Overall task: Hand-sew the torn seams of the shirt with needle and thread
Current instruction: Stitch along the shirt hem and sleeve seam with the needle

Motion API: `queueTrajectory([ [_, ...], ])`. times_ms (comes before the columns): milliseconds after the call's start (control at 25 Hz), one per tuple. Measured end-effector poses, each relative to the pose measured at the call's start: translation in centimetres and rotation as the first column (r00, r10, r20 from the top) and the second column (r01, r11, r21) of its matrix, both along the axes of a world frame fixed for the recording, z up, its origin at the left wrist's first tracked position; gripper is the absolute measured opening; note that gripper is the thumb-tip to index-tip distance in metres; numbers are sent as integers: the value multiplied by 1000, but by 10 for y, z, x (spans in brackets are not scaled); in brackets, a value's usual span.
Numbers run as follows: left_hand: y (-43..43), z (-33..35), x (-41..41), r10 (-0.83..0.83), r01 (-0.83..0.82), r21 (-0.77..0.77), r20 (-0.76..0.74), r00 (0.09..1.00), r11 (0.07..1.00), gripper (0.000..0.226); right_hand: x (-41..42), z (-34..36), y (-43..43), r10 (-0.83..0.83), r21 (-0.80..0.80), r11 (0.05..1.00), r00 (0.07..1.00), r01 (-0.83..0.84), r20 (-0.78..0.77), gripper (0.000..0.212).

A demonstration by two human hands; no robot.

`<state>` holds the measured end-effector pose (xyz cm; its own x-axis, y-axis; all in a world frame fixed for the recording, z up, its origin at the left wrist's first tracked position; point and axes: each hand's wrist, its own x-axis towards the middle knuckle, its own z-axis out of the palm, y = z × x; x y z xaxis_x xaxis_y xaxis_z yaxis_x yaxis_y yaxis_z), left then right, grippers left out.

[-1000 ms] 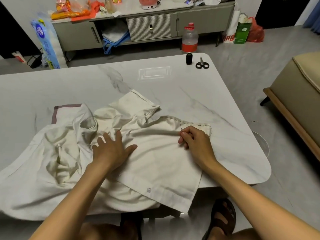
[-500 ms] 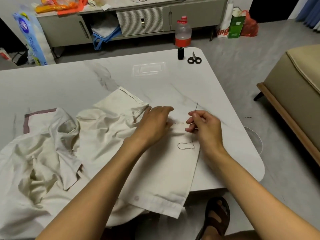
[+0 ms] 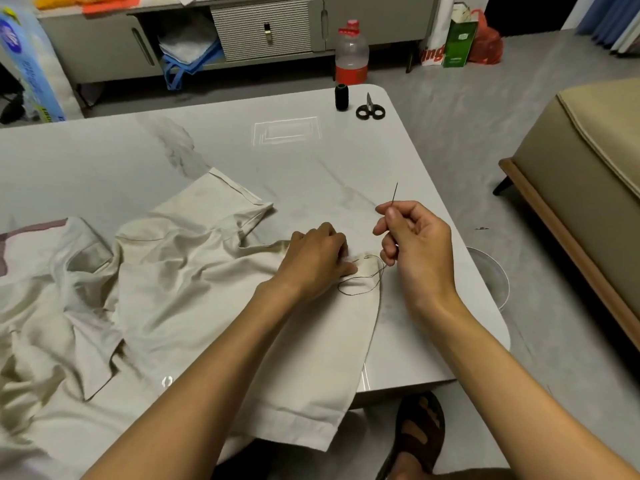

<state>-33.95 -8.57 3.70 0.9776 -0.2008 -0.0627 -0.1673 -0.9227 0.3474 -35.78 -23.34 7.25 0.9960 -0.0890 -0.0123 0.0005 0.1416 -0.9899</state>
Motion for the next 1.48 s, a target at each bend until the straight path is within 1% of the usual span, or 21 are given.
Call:
queueTrajectory([
  [40,3,2,-5,12,-11,-56,13,1000,998,20,-2,1,2,12,1,1000,1000,-12,5,17],
  [80,6,6,-10,45,-44,-153,6,999,987,18,-3,3,3,24,-6,1000,1000,-24,15,17],
  [160,16,16,-20,148,-158,-369,-57,987,916,19,-6,8,10,65,-48,997,996,-62,53,17],
  [200,20,21,-24,169,-190,-433,-86,982,881,19,-7,10,12,93,-81,993,992,-87,79,16],
  [320,27,26,-31,107,-153,-509,-119,987,847,13,-15,9,21,199,-193,965,974,-175,110,15],
  [360,29,27,-32,84,-149,-554,-140,987,819,15,-16,7,23,222,-234,953,970,-195,97,16],
  [440,34,27,-31,71,-194,-640,-213,974,744,23,-17,2,23,233,-316,926,971,-206,50,17],
  [480,37,27,-31,72,-220,-658,-244,967,721,22,-16,0,21,225,-341,918,974,-203,24,17],
  [560,39,28,-30,70,-246,-678,-276,959,693,16,-16,-2,14,209,-380,905,978,-193,1,17],
  [600,39,28,-29,69,-257,-689,-288,955,678,15,-17,-4,10,208,-424,887,978,-184,12,17],
  [640,38,29,-29,69,-267,-700,-298,952,663,14,-20,-6,6,215,-493,854,976,-168,39,16],
  [720,38,29,-27,68,-291,-711,-325,943,640,14,-27,-10,1,257,-643,754,961,-134,102,14],
  [800,38,30,-28,52,-302,-709,-352,934,638,15,-32,-13,1,305,-711,689,946,-140,109,14],
  [920,39,31,-28,51,-340,-702,-398,916,626,16,-30,-19,4,319,-730,659,946,-181,52,16],
  [1120,47,31,-26,35,-366,-658,-458,888,658,7,-25,-20,3,309,-742,635,951,-214,-9,18],
  [1480,50,33,-28,80,-407,-652,-470,879,639,2,-28,-16,9,360,-761,600,933,-246,-18,21],
])
